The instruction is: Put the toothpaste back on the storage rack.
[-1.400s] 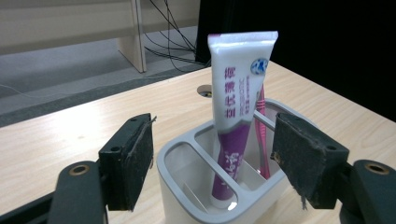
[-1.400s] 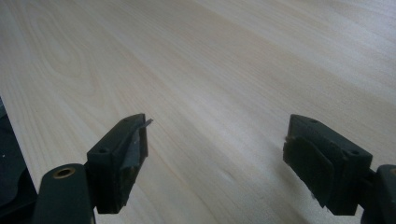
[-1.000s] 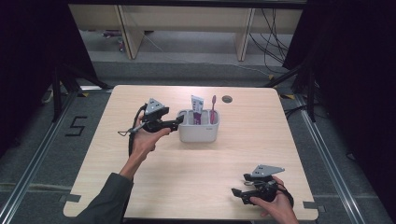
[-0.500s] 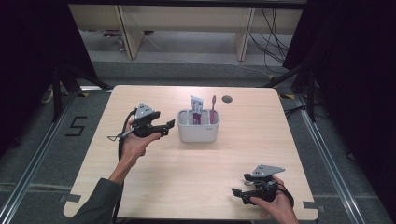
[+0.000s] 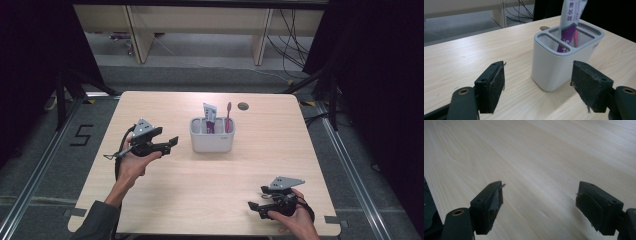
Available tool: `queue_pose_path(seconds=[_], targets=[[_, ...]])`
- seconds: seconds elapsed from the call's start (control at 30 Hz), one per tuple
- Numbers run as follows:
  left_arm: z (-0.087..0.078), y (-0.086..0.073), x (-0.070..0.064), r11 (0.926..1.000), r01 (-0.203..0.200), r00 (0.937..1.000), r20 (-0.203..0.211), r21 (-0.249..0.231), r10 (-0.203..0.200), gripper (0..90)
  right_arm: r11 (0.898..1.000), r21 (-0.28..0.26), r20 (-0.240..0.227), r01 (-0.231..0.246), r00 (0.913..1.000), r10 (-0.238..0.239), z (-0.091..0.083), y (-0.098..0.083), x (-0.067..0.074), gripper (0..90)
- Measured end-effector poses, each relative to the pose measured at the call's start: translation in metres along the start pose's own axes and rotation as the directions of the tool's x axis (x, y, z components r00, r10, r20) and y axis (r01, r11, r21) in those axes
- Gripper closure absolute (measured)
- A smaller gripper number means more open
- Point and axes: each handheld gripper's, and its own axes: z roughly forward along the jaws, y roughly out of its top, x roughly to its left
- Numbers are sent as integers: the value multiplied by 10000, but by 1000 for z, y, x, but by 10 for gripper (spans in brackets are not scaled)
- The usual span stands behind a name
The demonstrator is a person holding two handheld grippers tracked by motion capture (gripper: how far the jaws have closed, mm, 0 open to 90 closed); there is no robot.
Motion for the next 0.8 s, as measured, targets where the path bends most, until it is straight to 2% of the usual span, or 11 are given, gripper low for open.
queue_pose_path(seconds=[0.2, 0.47, 0.53, 0.57, 0.73, 0.8], targets=[[-6, -6, 1, 10000, 72, 10000, -18, 9, -72, 252, 10000, 16, 4, -15, 10000, 15, 0, 0, 0, 221], [-12, -14, -2, 9999, -123, 9999, 29, 107, 123, 237, 9999, -35, 26, 108, 9999, -108, 1, 0, -1, 221], [-14, -15, -4, 9999, -144, 9999, 67, 70, 143, 231, 10000, -32, 41, 59, 10000, -59, 1, 0, -1, 221], [-15, -16, -5, 9998, -185, 9998, 84, 90, 184, 231, 9999, 0, 13, -122, 9999, 122, 0, 0, 1, 221], [-17, -21, -9, 9997, -214, 9996, 213, 123, 211, 206, 9999, -83, 59, 145, 9999, -144, 1, 0, -1, 221], [-18, -24, -10, 9998, -178, 9995, 257, 101, 175, 198, 9999, -47, 2, -111, 9999, 111, 1, 0, 1, 221]])
